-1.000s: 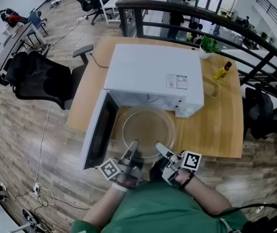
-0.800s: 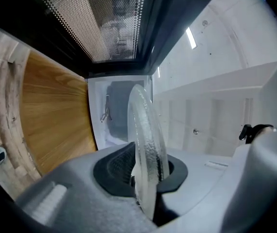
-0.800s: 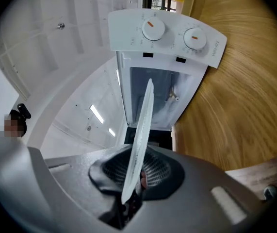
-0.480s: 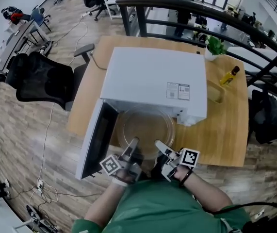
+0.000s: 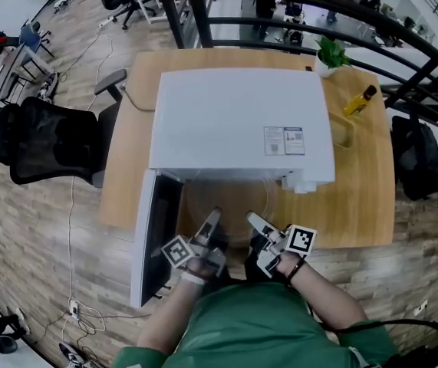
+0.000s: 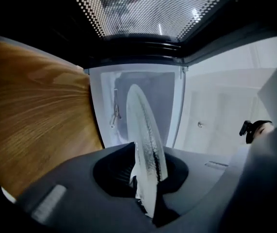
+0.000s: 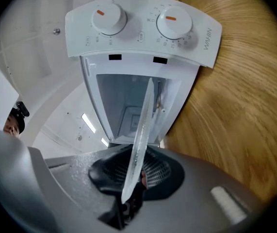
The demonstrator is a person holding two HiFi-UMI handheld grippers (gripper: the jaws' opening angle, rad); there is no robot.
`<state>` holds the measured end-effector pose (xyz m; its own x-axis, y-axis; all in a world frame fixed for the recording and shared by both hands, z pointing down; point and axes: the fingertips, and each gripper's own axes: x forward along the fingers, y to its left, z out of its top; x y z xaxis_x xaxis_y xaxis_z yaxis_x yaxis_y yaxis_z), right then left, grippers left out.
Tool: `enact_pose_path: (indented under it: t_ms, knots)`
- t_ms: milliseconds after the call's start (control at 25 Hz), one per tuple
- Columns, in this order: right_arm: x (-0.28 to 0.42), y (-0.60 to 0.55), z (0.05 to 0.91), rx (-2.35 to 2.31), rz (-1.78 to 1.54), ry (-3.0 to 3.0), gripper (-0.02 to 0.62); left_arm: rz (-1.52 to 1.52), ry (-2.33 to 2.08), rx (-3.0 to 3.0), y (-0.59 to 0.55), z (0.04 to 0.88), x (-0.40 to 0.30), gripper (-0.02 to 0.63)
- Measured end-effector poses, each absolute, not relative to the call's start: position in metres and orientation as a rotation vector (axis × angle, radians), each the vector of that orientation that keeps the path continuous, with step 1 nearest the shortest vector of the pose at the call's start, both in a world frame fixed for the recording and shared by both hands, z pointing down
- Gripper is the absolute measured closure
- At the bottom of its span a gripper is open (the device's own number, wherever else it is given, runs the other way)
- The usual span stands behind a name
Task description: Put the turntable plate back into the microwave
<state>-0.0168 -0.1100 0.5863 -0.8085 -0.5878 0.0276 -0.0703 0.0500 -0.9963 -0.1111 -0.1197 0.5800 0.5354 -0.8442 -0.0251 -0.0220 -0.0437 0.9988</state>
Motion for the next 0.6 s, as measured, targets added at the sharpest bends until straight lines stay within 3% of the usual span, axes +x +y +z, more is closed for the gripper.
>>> enact_pose_path:
  t_ms: [600]
  knots:
    - [-0.026, -0.141, 0.633, -0.736, -1.749, 1.971, 0.540, -0.758, -0.737, 1.467, -0.156, 0.625, -0.117, 0.555]
